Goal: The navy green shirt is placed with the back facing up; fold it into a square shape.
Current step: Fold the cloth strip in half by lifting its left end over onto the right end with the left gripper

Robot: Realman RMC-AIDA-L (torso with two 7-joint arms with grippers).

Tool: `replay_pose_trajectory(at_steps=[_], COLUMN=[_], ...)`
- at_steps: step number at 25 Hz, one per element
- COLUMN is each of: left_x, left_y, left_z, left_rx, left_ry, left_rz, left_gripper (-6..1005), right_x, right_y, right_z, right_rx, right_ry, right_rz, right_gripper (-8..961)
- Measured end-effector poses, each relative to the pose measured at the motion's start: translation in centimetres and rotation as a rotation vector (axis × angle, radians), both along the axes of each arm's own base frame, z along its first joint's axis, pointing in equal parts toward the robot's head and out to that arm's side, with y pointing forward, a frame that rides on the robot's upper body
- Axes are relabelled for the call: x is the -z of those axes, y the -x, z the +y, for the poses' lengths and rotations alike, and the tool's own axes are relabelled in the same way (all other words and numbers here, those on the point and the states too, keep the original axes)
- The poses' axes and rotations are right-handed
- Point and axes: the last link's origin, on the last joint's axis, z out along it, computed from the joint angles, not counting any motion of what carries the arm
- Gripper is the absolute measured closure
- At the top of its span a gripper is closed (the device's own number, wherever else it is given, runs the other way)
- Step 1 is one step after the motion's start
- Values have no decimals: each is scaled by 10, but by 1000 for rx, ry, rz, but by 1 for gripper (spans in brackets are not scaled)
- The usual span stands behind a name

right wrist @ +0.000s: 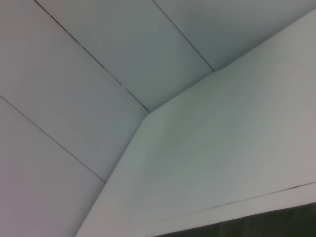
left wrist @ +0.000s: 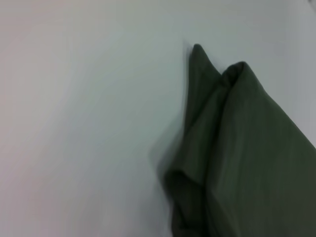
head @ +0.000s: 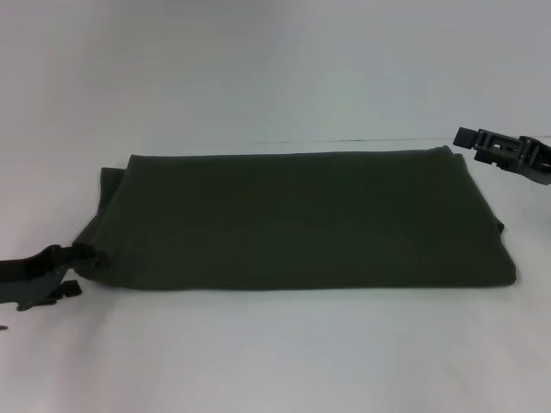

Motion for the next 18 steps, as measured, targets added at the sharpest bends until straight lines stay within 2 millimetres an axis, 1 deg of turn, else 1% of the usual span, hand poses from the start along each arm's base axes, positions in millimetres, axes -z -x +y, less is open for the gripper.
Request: replay_pose_trajectory(at_steps=[9,14,18], left_x=[15,20,20], left_y=[-14,-15,-13], left_z=[4,6,8], left_rx=[30,33,28], left_ry=[21,17,6], left_rz=[-26,-15,-3], left_gripper=[264,278,289], right_x=[0,-1,-1], right_y=[0,0,0], right_z=[0,0,0], right_rx=[-1,0,0], right_ry=[-1,-2,-3], right_rz=[1,1,2], right_gripper=[132,132,132])
